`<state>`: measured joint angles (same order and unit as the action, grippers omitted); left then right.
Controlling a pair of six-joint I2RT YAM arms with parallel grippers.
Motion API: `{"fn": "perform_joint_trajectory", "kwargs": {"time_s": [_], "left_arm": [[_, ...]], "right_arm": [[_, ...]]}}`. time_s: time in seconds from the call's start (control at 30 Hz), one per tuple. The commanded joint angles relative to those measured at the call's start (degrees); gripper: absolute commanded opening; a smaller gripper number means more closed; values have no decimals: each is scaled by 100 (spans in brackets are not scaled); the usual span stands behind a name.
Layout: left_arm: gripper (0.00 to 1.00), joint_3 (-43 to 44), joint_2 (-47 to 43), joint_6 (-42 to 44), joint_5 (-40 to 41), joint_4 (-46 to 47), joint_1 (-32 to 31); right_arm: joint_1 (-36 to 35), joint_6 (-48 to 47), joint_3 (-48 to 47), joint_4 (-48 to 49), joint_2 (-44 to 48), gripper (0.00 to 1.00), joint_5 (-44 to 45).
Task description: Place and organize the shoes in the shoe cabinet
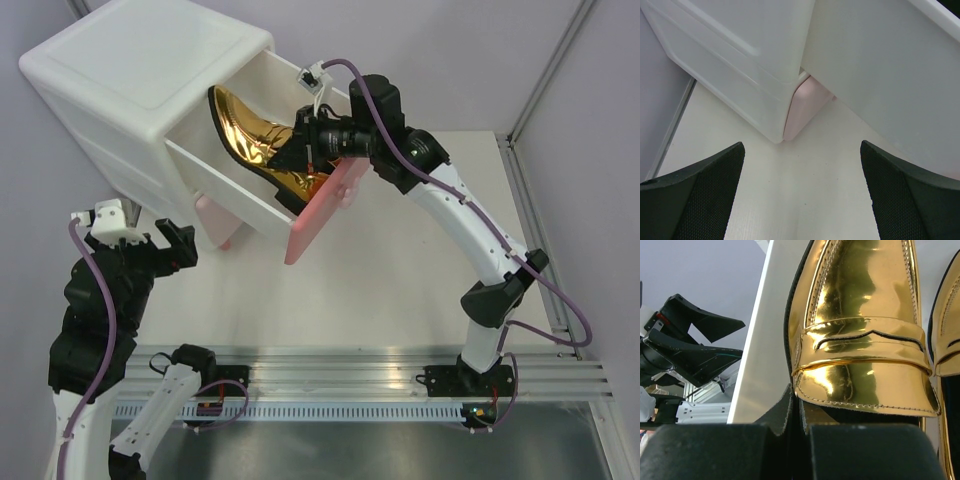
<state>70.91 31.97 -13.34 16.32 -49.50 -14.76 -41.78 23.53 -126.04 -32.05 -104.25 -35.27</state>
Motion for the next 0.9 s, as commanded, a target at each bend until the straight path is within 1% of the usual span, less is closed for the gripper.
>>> {"fn": "perform_joint_trajectory", "kwargs": {"time_s": [0.0, 0.27, 0.4, 0.53, 0.67, 0.87], "left_arm": [[100, 98, 82, 218, -76, 238, -26], [100, 54, 117, 323, -41, 344, -26], [100, 10, 134, 332, -41, 405, -26], [100, 1, 143, 306, -67, 450, -26], [100, 1, 143, 315, -67, 467, -26], [100, -8, 126, 315, -41, 485, -26]], "right_arm": [[-67, -59, -465, 376, -104, 0, -253], [-163, -393, -501, 120, -228, 0, -867], [-216, -524, -466, -28, -210, 1, -947], [-234, -665, -378, -170, -149, 0, -912], [-243, -692, -246, -82, -52, 1, -746], [-252, -797, -334, 49, -245, 1, -438]]}}
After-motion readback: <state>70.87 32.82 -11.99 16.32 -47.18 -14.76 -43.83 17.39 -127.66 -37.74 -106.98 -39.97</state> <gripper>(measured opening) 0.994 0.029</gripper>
